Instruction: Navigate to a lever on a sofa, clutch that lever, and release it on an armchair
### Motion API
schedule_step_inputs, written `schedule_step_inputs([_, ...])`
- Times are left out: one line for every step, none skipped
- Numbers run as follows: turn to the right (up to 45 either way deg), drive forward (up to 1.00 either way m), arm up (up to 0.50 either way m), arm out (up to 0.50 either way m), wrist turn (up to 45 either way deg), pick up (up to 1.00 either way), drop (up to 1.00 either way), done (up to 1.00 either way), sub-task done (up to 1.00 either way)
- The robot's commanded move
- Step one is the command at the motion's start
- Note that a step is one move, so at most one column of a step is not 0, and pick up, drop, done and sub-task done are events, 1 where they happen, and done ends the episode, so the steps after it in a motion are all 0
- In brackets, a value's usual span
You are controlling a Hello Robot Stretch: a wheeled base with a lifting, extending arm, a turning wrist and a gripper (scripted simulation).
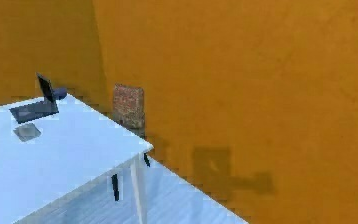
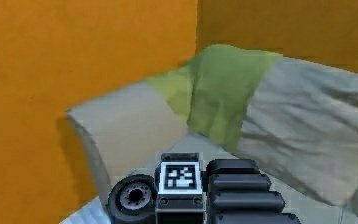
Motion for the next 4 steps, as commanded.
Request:
schedule_step_inputs([-45.0,0.00,0.00,0.00,0.0,0.00,0.00,0.00,0.00])
schedule_step_inputs([0.0,0.15,0.00,0.00,0.0,0.00,0.00,0.00,0.00])
schedule_step_inputs([-45.0,0.00,0.00,0.00,0.0,0.00,0.00,0.00,0.00])
schedule_step_inputs([-45.0,0.00,0.00,0.00,0.0,0.00,0.00,0.00,0.00])
